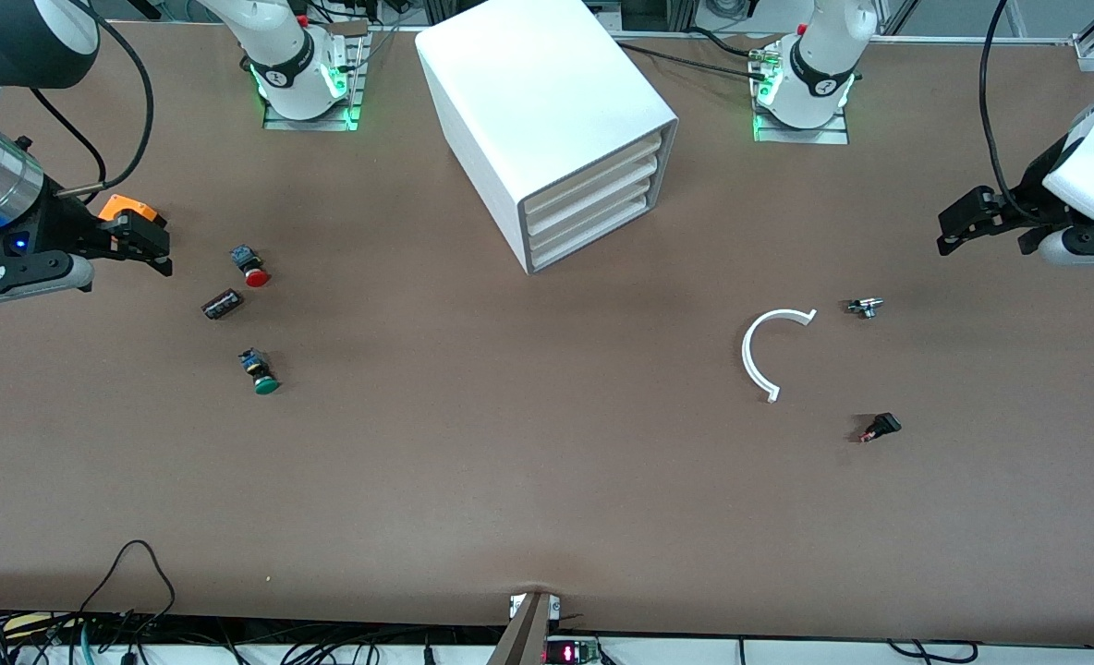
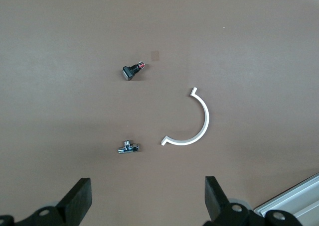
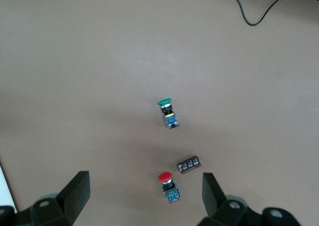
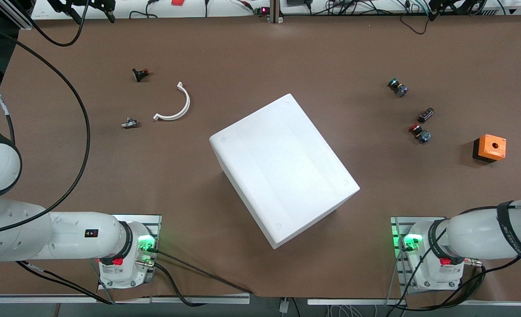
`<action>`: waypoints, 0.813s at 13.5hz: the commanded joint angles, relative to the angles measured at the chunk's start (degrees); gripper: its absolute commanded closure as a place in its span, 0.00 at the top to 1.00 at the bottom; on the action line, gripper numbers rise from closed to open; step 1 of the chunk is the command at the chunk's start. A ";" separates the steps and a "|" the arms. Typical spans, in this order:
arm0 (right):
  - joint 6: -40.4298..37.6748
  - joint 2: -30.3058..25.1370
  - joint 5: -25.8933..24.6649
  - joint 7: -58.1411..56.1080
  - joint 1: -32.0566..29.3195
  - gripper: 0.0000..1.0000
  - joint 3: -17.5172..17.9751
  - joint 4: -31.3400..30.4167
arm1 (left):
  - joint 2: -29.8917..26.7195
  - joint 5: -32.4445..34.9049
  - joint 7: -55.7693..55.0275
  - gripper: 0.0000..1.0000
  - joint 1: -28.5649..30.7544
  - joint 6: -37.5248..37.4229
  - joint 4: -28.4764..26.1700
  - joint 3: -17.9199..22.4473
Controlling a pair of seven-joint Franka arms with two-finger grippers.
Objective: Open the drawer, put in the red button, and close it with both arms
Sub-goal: 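Reach the left gripper toward the cabinet's drawer handle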
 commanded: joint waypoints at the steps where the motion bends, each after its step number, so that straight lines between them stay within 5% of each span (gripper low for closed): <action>1: -0.68 0.49 0.10 0.78 0.02 1.00 0.16 0.97 | 0.05 -0.02 -0.10 1.00 0.21 0.22 -0.13 -0.10; 5: -0.68 0.49 0.10 0.78 0.02 1.00 0.16 1.05 | 0.75 -1.16 0.52 1.00 -0.49 -3.62 -1.10 -0.36; 11: -0.59 0.49 0.10 0.69 0.02 1.00 0.16 1.05 | 5.49 -12.76 0.78 1.00 -0.93 -10.15 -0.67 -3.25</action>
